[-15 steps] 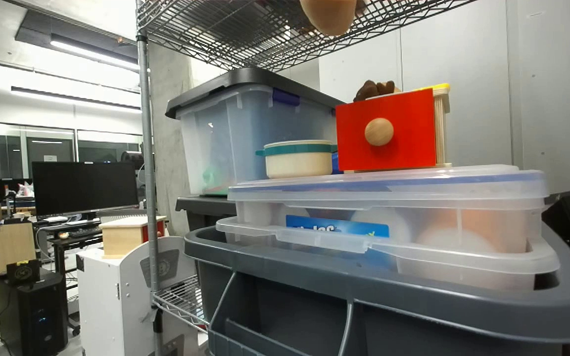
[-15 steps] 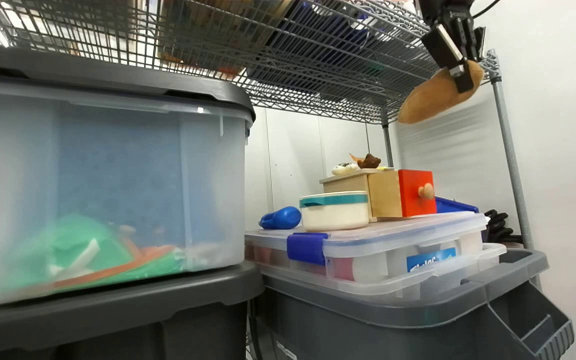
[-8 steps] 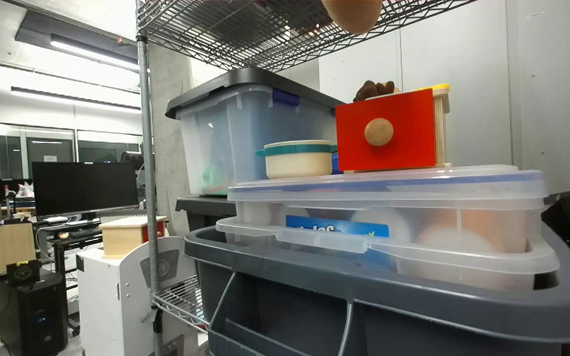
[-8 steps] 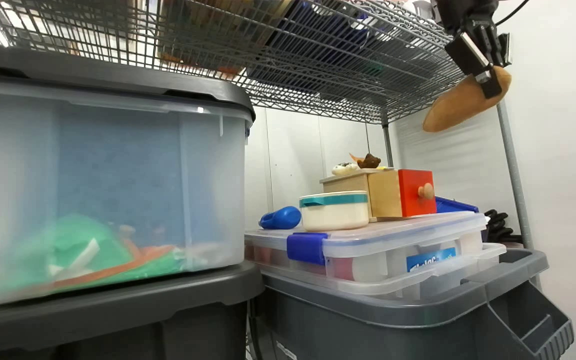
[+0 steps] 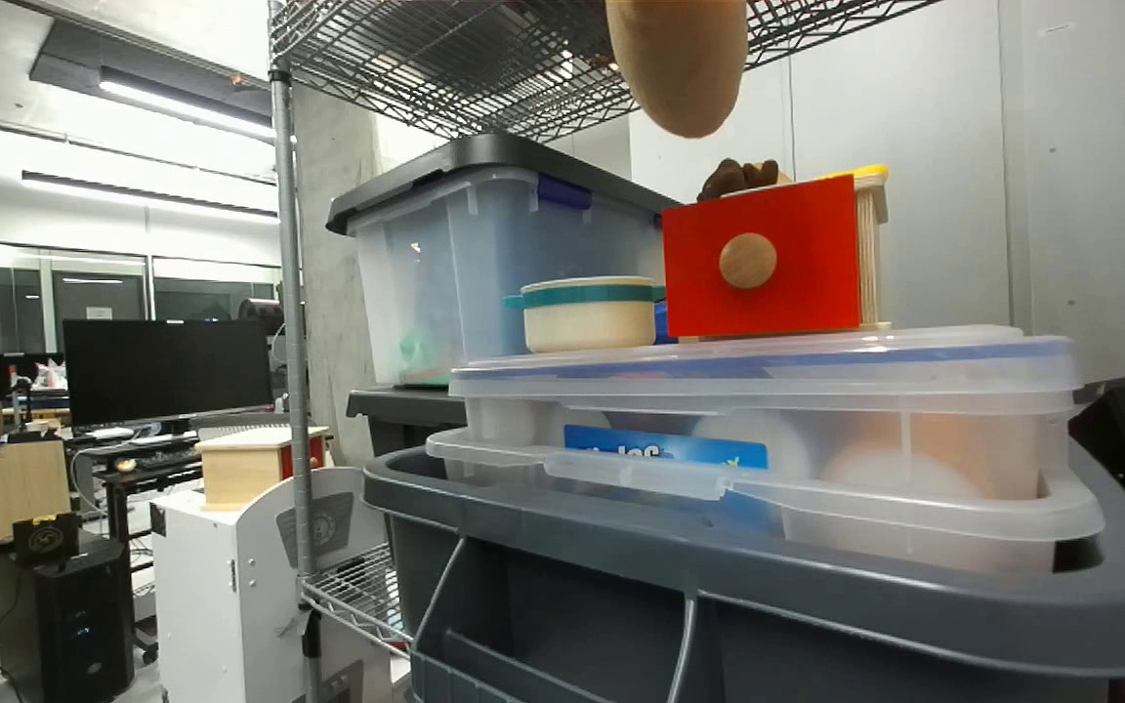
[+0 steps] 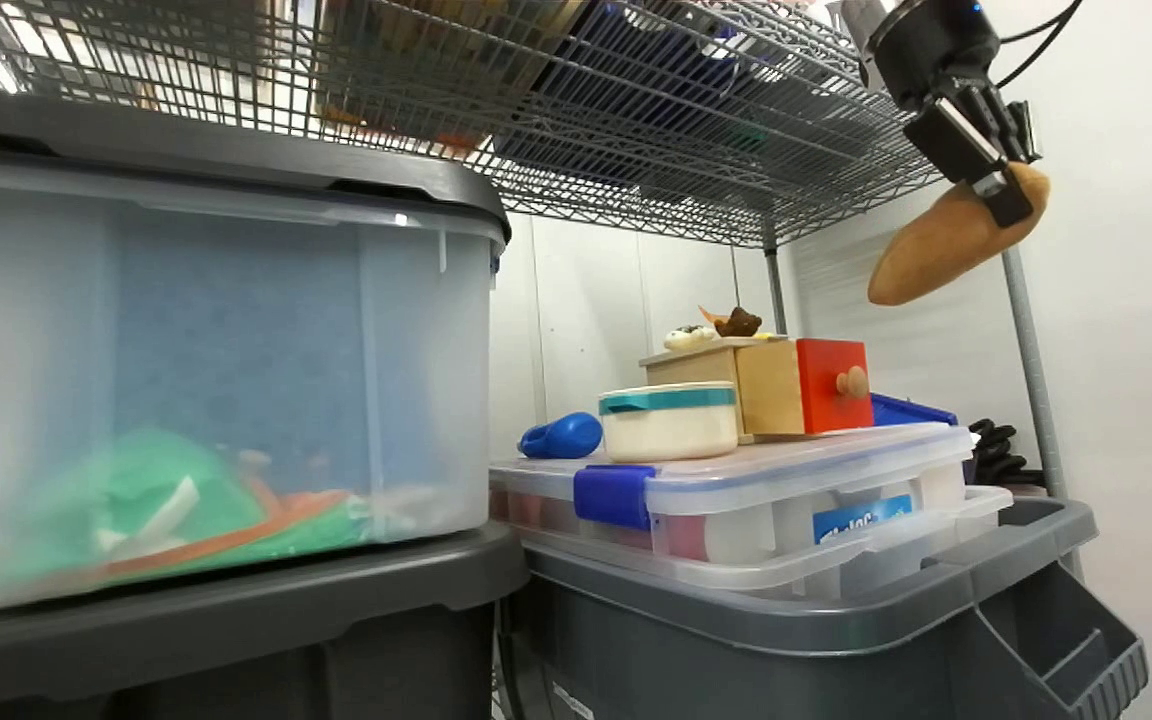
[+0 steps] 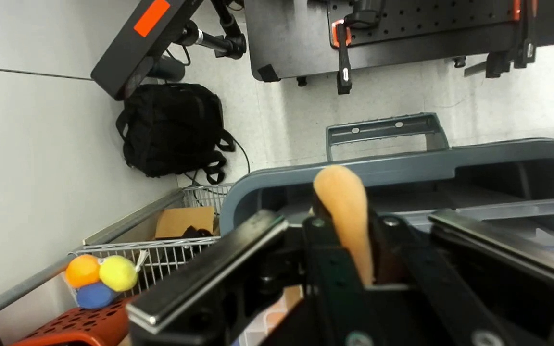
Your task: Put the brown plush, the teddy toy and the white toy in the drawer, and the scissors in the white container
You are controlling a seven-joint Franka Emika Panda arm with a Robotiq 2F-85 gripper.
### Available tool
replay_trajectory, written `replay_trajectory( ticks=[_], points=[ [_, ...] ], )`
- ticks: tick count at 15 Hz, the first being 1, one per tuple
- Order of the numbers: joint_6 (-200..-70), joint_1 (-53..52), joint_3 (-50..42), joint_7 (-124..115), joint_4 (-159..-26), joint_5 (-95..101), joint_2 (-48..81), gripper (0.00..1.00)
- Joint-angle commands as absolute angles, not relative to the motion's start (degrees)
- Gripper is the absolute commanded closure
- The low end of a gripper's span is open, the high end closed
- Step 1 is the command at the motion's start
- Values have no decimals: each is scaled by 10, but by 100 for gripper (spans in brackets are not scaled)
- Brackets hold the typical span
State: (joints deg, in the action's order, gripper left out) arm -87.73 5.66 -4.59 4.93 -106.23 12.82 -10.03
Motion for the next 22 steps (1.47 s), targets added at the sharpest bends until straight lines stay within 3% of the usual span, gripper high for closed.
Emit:
replay_trajectory(
  ticks=[1, 22],
  points=[
    [-842, 56, -50, 63, -1027, 145, -79, 97],
    [-850, 55, -52, 61, -923, 165, 32, 97]
  ],
)
